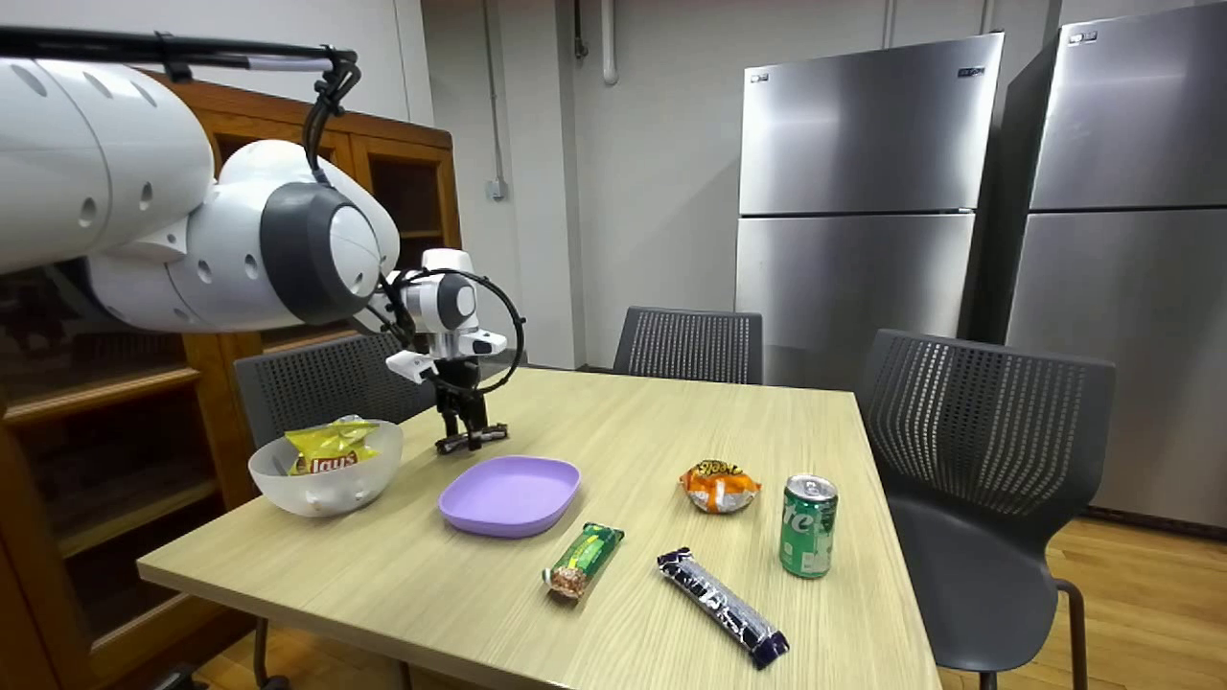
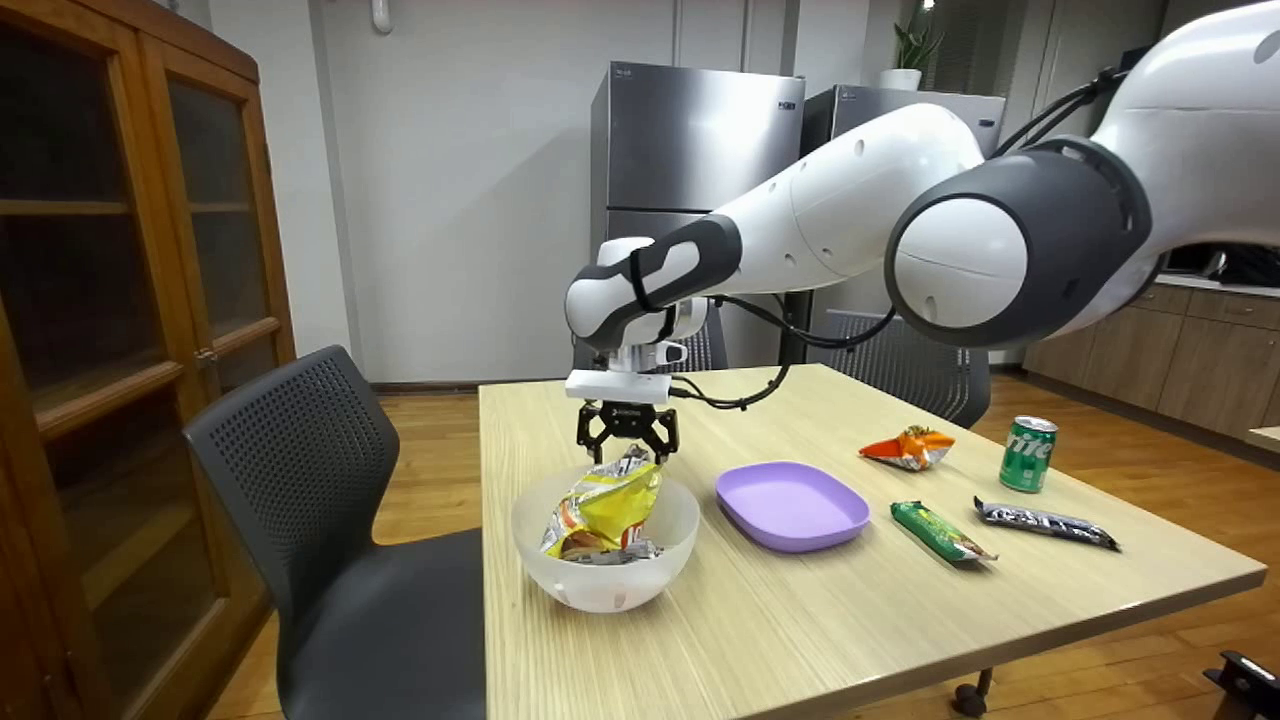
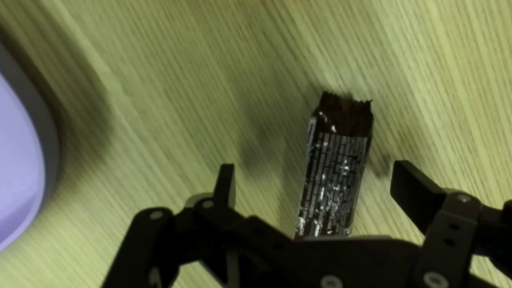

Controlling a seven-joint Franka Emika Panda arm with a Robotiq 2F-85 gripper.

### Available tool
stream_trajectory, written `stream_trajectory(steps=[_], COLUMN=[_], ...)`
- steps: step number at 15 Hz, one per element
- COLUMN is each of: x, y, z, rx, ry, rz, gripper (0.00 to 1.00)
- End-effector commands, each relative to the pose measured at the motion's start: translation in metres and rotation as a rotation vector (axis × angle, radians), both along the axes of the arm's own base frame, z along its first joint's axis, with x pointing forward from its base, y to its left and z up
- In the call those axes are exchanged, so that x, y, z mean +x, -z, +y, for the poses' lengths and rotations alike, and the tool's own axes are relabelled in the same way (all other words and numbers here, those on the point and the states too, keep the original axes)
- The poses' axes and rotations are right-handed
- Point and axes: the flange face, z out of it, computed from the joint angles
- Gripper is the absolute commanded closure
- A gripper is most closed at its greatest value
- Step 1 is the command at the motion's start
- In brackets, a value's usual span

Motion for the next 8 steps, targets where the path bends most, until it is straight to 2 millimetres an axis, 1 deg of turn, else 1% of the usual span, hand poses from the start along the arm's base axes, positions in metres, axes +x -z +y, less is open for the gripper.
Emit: stream_trajectory(steps=[1,2,3,8], x=[0.0015,0.0017,0.0019,0.0021], y=[-0.0022,-0.0030,-0.0037,-0.0041], z=[0.0011,0.0009,0.0006,-0.0001], rx=[0.012,0.013,0.012,0.012], ry=[-0.005,-0.006,-0.006,-0.005], rz=[-0.007,-0.008,-0.008,-0.008], gripper=[0.00,0.25,0.26,0.66])
